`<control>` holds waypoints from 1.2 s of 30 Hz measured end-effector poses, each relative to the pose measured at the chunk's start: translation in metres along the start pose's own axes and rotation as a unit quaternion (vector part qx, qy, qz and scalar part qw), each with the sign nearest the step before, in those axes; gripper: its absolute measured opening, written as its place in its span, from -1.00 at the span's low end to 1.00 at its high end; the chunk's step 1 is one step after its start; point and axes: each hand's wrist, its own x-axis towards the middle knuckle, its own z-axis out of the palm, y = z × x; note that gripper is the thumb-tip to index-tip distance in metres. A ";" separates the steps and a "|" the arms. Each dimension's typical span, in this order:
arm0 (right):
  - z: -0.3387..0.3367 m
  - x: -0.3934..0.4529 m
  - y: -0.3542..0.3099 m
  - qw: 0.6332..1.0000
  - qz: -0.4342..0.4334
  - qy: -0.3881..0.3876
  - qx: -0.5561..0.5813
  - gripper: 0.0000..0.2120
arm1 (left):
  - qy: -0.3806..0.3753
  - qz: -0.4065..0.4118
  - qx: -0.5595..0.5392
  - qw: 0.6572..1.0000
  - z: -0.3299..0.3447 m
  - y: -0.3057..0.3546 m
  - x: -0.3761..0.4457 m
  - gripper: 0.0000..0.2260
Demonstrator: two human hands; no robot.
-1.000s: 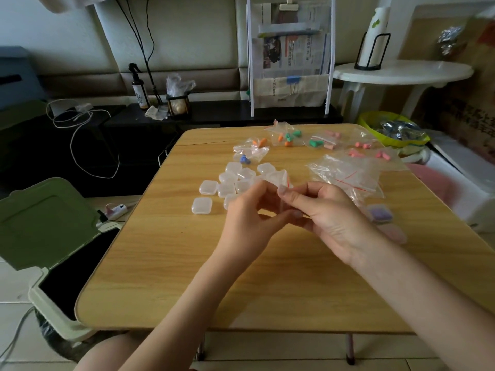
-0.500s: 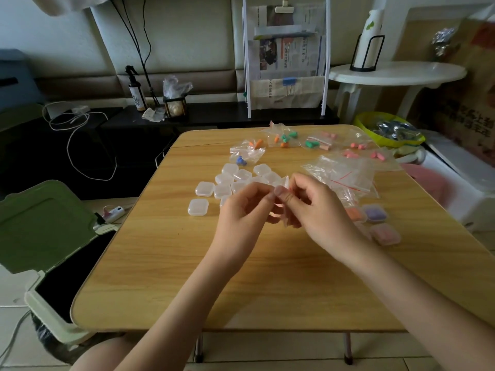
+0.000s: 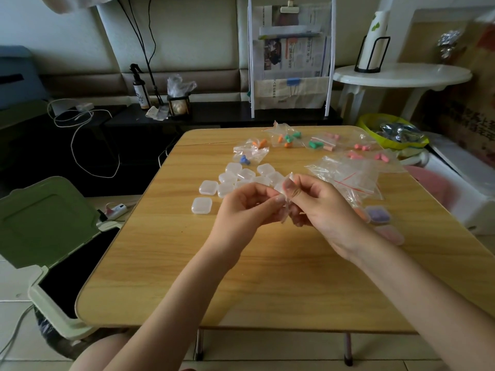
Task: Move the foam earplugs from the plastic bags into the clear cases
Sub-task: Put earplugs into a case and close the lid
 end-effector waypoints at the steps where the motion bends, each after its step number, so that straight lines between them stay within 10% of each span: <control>1: 0.000 0.000 0.000 1.000 -0.005 -0.006 -0.011 -0.70 | 0.007 -0.005 0.000 1.000 0.001 0.000 0.000 -0.96; 16: 0.030 -0.009 0.021 0.939 -0.164 0.160 -0.256 -0.77 | 0.091 0.162 0.343 0.921 0.022 -0.018 -0.010 -0.79; 21: 0.020 -0.006 0.022 0.840 -0.235 0.193 -0.450 -0.74 | 0.096 0.115 0.395 0.906 0.022 -0.012 -0.010 -0.67; 36: -0.005 0.001 0.007 0.759 -0.246 0.021 -0.603 -0.88 | 0.117 0.204 0.451 0.861 0.011 -0.016 -0.009 -0.79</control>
